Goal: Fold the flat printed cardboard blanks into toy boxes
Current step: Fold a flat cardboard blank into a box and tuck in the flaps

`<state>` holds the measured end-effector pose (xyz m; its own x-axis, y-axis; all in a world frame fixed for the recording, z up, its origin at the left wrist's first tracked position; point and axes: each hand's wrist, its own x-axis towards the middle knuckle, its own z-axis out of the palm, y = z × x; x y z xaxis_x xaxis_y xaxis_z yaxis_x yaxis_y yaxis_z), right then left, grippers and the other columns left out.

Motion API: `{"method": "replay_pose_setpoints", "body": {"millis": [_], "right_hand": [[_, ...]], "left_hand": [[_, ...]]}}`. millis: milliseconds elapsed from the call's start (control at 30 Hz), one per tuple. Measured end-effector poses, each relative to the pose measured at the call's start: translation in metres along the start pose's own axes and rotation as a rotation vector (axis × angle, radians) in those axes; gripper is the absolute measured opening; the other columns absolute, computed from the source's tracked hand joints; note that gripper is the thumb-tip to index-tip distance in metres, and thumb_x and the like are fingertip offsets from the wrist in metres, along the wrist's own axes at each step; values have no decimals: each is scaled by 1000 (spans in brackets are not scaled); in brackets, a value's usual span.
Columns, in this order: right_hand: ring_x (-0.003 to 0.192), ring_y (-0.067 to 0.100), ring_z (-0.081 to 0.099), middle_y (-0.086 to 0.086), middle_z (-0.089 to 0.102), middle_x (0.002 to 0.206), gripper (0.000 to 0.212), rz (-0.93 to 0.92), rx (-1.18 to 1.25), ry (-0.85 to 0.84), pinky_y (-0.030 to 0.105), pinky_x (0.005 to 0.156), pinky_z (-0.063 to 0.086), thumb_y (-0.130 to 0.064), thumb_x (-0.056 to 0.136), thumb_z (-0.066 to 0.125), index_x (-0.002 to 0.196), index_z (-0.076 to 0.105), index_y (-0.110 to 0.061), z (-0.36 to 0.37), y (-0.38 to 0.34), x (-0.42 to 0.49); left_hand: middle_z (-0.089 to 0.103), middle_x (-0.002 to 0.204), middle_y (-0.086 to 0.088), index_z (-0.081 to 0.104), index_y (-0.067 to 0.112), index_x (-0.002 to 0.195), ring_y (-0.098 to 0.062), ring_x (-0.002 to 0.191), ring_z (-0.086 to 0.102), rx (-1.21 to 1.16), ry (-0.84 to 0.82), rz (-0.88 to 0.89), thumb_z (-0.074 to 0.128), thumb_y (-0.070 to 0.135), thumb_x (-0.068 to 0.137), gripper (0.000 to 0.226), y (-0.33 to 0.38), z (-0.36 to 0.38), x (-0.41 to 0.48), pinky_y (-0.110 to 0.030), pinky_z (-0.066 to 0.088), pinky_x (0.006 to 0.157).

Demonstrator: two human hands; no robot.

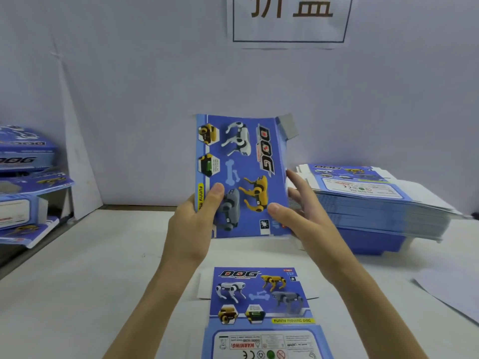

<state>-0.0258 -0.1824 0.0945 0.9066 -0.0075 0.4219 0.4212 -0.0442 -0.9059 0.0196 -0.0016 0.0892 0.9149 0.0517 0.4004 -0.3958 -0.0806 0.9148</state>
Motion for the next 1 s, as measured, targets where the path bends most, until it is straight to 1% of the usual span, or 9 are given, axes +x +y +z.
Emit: {"method": "replay_pose_setpoints", "body": {"millis": [67, 133, 333, 500, 633, 767, 867, 933, 1000], "right_hand": [[92, -5, 67, -29, 64, 105, 71, -1, 14, 10, 7, 63, 49, -34, 71, 67, 135, 36, -44, 0, -1, 1], [87, -4, 68, -31, 67, 96, 70, 8, 33, 13, 8, 60, 49, -33, 70, 66, 134, 38, -39, 1, 1, 1], [92, 8, 70, -8, 57, 123, 77, 19, 88, 47, 15, 63, 52, -28, 74, 77, 140, 38, -37, 7, 6, 2], [94, 3, 68, -32, 65, 101, 72, 26, 83, 11, 12, 65, 51, -34, 71, 72, 132, 36, -44, 6, 9, 2], [95, 0, 67, -43, 61, 91, 75, 66, 96, 11, 11, 66, 51, -34, 69, 74, 128, 31, -47, 6, 12, 4], [104, 14, 68, -15, 65, 120, 94, 68, 91, 74, 37, 84, 57, -33, 63, 86, 141, 33, -41, -1, 14, 6], [102, 23, 69, -1, 68, 118, 89, 154, 144, 39, 43, 85, 57, -31, 61, 86, 138, 43, -25, -6, 21, 6], [101, 24, 69, 2, 70, 115, 71, 184, 214, -14, 34, 78, 58, -21, 66, 84, 129, 52, -19, -8, 26, 5], [103, 22, 68, 1, 70, 115, 60, 165, 200, -53, 26, 77, 56, -19, 70, 82, 123, 55, -21, -7, 27, 3]], "left_hand": [[66, 59, 8, 67, 15, 74, -2, 58, 58, -26, -6, -27, 49, 60, 80, 49, -1, -1, 0, -12, 46, 56], [59, 49, 15, 63, 19, 67, 2, 47, 51, -9, -1, 5, 52, 48, 89, 38, -4, -1, 1, -6, 38, 47], [74, 76, 6, 73, 22, 78, -17, 80, 67, -42, -73, -88, 53, 69, 65, 53, -3, -8, 5, -28, 51, 76], [73, 77, -6, 72, 12, 82, -32, 83, 66, -1, -29, -10, 51, 63, 72, 56, -2, -8, 5, -48, 54, 82], [66, 69, -11, 67, 10, 78, -32, 71, 60, 52, 22, 130, 48, 58, 78, 52, -4, -6, 1, -35, 51, 63], [73, 81, 4, 70, 33, 86, -9, 77, 69, -123, -266, 93, 64, 49, 73, 21, 0, -11, 3, -18, 53, 64], [68, 110, 14, 56, 47, 116, -4, 101, 66, 33, -471, 9, 74, 37, 68, 52, -5, -21, 7, -21, 57, 74], [57, 126, 16, 38, 45, 137, -6, 113, 58, 168, -498, -74, 85, 37, 65, 86, -9, -31, 10, -23, 54, 86], [54, 132, 12, 32, 44, 143, -12, 121, 55, 197, -521, -132, 82, 41, 60, 96, -13, -42, 14, -32, 52, 95]]}}
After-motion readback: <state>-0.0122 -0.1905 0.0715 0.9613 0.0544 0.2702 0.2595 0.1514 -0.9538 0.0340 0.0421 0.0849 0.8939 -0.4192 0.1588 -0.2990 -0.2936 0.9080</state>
